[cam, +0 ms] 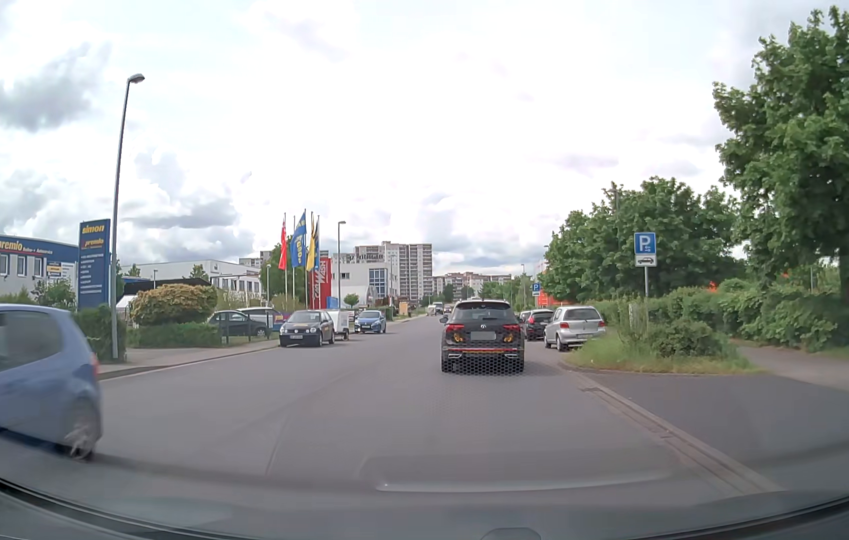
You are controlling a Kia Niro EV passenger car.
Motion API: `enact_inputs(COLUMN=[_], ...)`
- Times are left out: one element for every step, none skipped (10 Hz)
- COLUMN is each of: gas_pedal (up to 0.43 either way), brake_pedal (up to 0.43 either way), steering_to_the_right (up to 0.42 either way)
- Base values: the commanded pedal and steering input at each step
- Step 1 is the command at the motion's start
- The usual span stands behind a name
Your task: Follow the waypoints while adhering to traffic rules and regulations
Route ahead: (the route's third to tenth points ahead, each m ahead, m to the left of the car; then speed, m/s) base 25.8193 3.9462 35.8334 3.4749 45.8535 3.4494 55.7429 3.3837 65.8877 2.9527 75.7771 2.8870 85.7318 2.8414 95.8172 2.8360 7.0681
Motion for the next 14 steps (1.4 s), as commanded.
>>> enact_inputs(gas_pedal=[0.130, 0.130, 0.130, 0.130, 0.130, 0.130, 0.118, 0.118, 0.118, 0.118, 0.118, 0.118, 0.130, 0.138], brake_pedal=[0.000, 0.000, 0.000, 0.000, 0.000, 0.000, 0.000, 0.000, 0.000, 0.000, 0.000, 0.000, 0.000, 0.000], steering_to_the_right=[-0.004, -0.005, -0.005, -0.004, -0.005, -0.004, -0.004, -0.004, -0.003, -0.003, -0.002, -0.002, -0.003, -0.002])
